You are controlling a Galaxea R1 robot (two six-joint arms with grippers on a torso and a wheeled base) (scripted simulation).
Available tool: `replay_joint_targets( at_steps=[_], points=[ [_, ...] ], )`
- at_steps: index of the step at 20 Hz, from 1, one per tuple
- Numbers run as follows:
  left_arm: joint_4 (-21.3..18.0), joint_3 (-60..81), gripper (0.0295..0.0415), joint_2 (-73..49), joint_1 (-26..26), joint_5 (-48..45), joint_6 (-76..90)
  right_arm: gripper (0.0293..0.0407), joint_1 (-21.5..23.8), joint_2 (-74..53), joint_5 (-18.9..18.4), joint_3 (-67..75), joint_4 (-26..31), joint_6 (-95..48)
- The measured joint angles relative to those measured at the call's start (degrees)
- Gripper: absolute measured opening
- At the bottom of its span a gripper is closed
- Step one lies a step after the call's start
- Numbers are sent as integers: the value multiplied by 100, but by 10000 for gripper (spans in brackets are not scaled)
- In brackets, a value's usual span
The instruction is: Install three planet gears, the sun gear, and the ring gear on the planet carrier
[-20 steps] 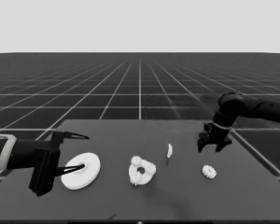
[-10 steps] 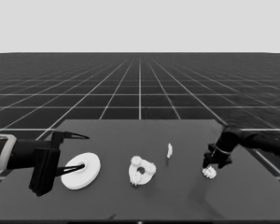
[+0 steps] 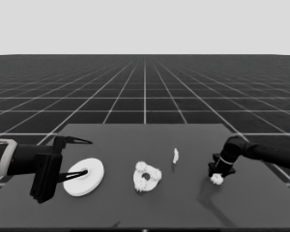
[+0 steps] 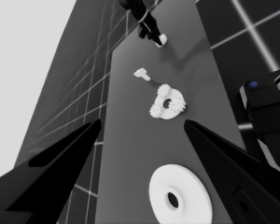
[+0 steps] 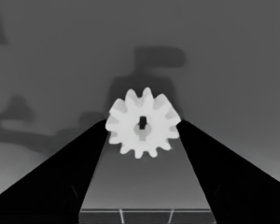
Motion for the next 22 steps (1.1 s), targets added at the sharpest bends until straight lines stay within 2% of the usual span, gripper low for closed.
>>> replay_joint_targets(
  at_steps=[7, 8, 9, 10, 11, 13, 17, 18, 19, 20, 22],
  points=[
    [0, 0, 385, 0, 0, 0, 0, 309, 1, 3, 3, -1, -1, -1],
    [0, 0, 385, 0, 0, 0, 0, 309, 688, -435, -756, 851, 537, 228],
    [0, 0, 385, 0, 0, 0, 0, 309, 1442, -586, -1201, 1095, 997, 278],
    [0, 0, 385, 0, 0, 0, 0, 309, 1897, -588, -1462, 1083, 1294, 266],
    [0, 0, 385, 0, 0, 0, 0, 309, 2156, -557, -1616, 1021, 1466, 245],
    [0, 0, 385, 0, 0, 0, 0, 309, 2381, -510, -1759, 927, 1620, 217],
    [0, 0, 385, 0, 0, 0, 0, 309, 2475, -482, -1826, 871, 1688, 200],
    [0, 0, 385, 0, 0, 0, 0, 309, 2478, 186, -1733, 1891, 1783, 2660],
    [0, 0, 385, 0, 0, 0, 0, 309, 2479, 1851, -1643, 1947, 1813, 4013],
    [0, 0, 385, 0, 0, 0, 0, 309, 2476, 3055, -1614, 1298, 1810, 4338],
    [0, 0, 385, 0, 0, 0, 0, 309, 2472, 4162, -1618, 194, 1798, 4178]
  ],
)
